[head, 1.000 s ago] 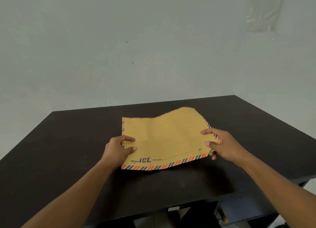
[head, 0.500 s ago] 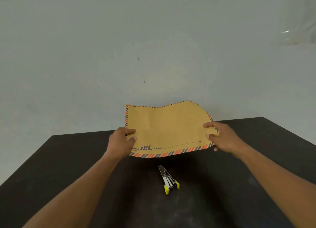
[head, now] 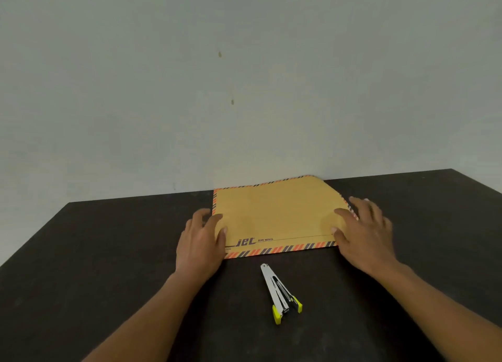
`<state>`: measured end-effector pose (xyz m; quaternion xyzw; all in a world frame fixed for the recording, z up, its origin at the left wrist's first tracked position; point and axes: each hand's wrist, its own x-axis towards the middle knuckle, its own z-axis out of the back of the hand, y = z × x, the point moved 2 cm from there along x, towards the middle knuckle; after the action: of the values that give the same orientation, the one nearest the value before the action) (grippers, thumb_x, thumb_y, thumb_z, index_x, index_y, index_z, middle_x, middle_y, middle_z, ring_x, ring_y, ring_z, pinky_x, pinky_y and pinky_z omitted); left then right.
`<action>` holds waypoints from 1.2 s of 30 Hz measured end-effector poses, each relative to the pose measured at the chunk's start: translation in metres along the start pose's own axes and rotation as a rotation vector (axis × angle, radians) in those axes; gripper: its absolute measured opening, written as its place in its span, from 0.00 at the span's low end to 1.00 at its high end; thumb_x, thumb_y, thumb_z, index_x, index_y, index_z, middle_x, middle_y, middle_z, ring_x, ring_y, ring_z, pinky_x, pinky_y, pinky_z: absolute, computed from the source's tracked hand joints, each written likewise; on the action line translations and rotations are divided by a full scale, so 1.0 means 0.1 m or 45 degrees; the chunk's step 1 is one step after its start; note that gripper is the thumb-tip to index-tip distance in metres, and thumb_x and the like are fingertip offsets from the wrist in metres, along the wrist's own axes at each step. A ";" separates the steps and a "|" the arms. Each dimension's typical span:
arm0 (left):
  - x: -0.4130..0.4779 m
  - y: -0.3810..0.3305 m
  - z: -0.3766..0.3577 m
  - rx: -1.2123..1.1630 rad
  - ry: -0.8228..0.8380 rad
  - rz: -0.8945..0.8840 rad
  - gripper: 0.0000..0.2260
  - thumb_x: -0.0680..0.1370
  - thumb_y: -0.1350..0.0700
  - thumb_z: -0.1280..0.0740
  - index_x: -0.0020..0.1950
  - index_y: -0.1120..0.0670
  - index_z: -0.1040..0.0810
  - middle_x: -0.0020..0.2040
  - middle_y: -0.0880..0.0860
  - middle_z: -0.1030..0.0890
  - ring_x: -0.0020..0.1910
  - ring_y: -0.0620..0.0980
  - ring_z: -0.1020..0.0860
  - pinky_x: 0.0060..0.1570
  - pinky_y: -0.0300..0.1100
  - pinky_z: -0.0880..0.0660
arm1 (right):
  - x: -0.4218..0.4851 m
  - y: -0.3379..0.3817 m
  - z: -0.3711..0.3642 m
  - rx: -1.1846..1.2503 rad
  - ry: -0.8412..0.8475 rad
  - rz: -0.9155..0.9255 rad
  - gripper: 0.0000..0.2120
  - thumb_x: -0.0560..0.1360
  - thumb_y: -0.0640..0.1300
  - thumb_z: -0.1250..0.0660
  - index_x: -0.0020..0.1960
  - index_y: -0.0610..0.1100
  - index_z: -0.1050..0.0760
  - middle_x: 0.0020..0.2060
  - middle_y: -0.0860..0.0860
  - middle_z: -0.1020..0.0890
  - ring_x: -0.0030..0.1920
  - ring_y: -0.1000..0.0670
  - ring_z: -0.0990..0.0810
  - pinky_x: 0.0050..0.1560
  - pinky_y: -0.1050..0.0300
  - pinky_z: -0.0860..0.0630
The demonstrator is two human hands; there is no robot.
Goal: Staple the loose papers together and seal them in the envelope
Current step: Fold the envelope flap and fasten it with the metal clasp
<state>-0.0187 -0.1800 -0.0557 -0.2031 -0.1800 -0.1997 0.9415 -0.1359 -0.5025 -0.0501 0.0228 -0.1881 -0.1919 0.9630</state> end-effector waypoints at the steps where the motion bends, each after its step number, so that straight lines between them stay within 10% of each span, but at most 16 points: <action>1: -0.03 -0.03 0.02 0.016 -0.054 -0.072 0.17 0.78 0.46 0.33 0.64 0.52 0.22 0.66 0.53 0.26 0.60 0.54 0.24 0.52 0.51 0.23 | -0.01 0.06 -0.02 0.000 -0.002 0.082 0.22 0.78 0.57 0.37 0.70 0.53 0.27 0.77 0.47 0.37 0.78 0.41 0.45 0.72 0.37 0.40; 17: -0.11 -0.09 0.00 0.048 0.122 -0.175 0.21 0.79 0.40 0.38 0.67 0.49 0.24 0.66 0.48 0.24 0.65 0.50 0.27 0.59 0.47 0.25 | -0.04 0.22 -0.08 0.130 0.212 0.052 0.22 0.81 0.60 0.46 0.74 0.58 0.34 0.77 0.54 0.35 0.80 0.47 0.45 0.75 0.34 0.52; 24: -0.37 -0.17 0.45 0.103 0.308 -0.142 0.24 0.80 0.41 0.40 0.74 0.48 0.32 0.71 0.50 0.29 0.69 0.52 0.31 0.62 0.51 0.26 | -0.37 0.68 0.39 0.407 0.194 0.196 0.17 0.79 0.55 0.38 0.67 0.53 0.29 0.60 0.51 0.22 0.62 0.46 0.24 0.60 0.45 0.27; 36: -1.52 0.09 1.18 0.094 0.572 0.035 0.21 0.78 0.43 0.35 0.70 0.47 0.28 0.65 0.49 0.24 0.63 0.51 0.25 0.62 0.49 0.25 | -1.45 1.58 0.64 0.310 0.470 0.133 0.23 0.77 0.52 0.33 0.69 0.47 0.34 0.63 0.45 0.27 0.64 0.39 0.28 0.57 0.45 0.25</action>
<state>-0.1754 -0.0727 -0.0216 -0.1213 0.0297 -0.2202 0.9674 -0.2261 -0.2996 -0.0239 0.1638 -0.0315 -0.1104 0.9798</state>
